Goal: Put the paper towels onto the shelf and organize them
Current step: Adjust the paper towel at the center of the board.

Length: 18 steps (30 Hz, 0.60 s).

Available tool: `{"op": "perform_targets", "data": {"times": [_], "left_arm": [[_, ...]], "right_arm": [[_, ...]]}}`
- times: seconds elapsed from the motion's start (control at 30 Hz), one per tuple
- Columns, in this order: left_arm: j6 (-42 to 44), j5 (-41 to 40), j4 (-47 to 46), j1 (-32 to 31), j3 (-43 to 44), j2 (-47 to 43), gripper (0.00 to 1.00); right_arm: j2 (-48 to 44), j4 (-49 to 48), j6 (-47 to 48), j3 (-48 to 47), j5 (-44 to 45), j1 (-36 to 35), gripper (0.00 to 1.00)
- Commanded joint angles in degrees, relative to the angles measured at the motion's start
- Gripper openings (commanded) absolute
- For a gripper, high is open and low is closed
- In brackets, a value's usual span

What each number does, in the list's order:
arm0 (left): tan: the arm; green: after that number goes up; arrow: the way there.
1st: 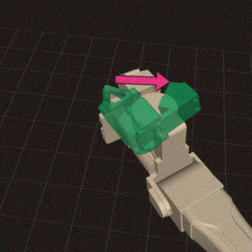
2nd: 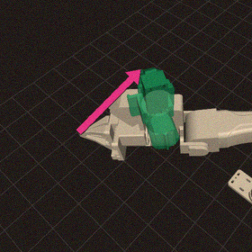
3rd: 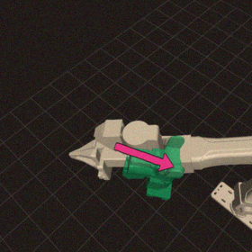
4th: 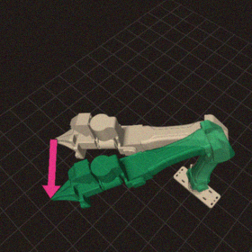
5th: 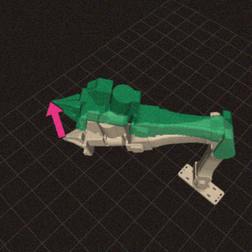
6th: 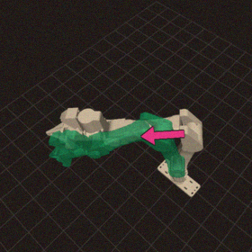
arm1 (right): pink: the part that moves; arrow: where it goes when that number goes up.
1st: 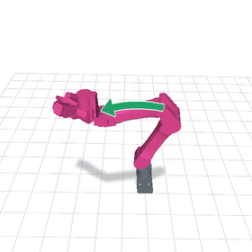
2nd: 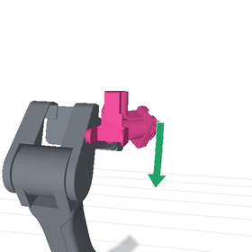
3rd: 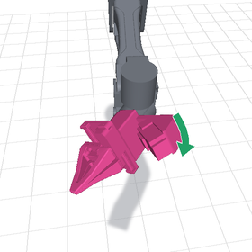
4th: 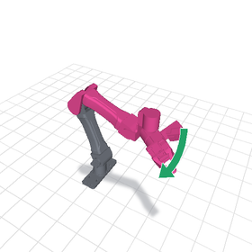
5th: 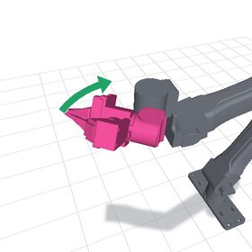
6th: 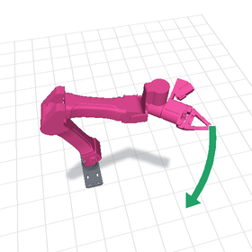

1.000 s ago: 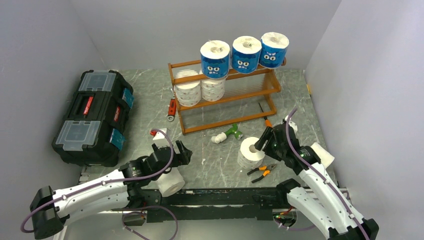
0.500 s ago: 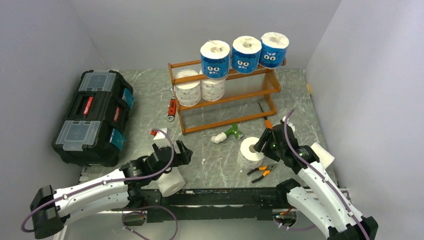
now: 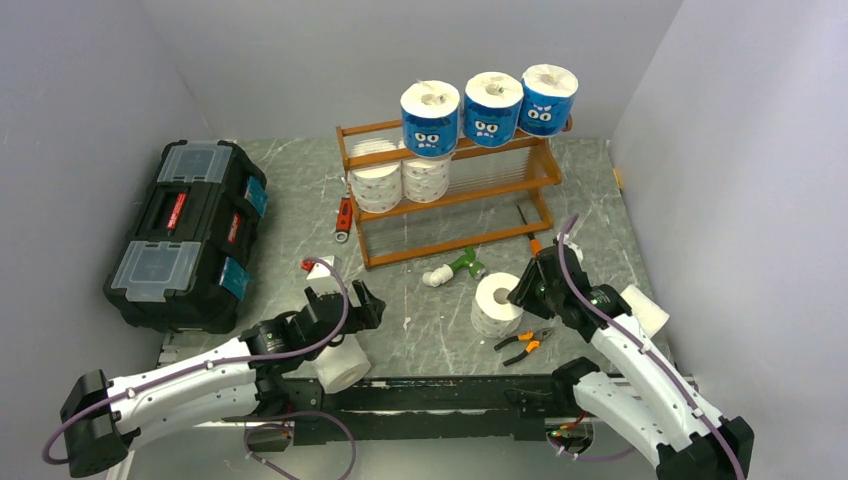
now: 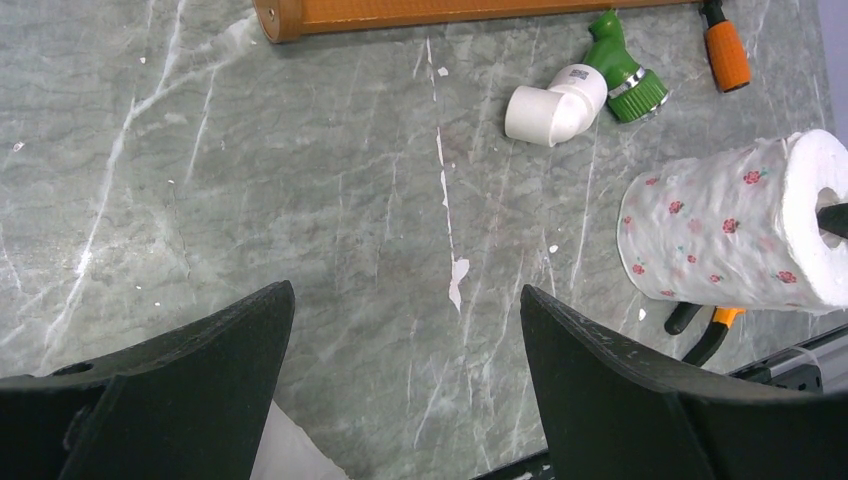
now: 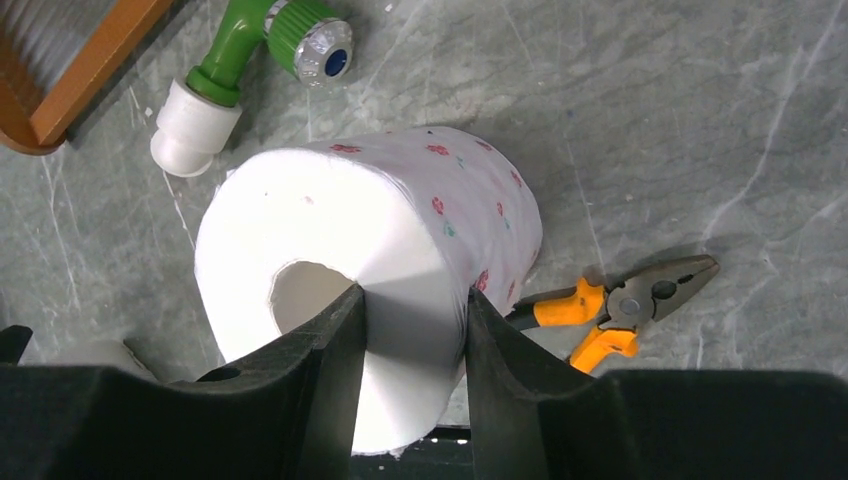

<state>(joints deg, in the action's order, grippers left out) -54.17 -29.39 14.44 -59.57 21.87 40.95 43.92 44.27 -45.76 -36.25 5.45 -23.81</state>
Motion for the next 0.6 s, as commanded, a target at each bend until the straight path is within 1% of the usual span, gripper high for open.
{"op": "perform_targets", "data": {"times": [0.0, 0.13, 0.3, 0.57], "left_arm": [[-1.55, 0.3, 2.24, -0.02, 0.41, -0.09, 0.9], [-1.55, 0.06, 2.68, -0.02, 0.48, -0.36, 0.89], [-1.62, -0.05, 2.73, -0.02, 0.3, -0.79, 0.89], [-1.91, -0.67, 4.14, -0.02, 0.39, -1.52, 0.89]], "right_arm": [[1.41, -3.99, -2.6, -3.14, -1.21, -3.14, 0.34], [2.64, -3.31, -4.37, -6.39, 2.03, -8.03, 0.31], [5.68, -4.03, -7.64, -8.58, 4.16, -13.72, 0.3], [11.19, -7.46, -10.27, -8.49, 4.85, -17.4, 0.32]]}}
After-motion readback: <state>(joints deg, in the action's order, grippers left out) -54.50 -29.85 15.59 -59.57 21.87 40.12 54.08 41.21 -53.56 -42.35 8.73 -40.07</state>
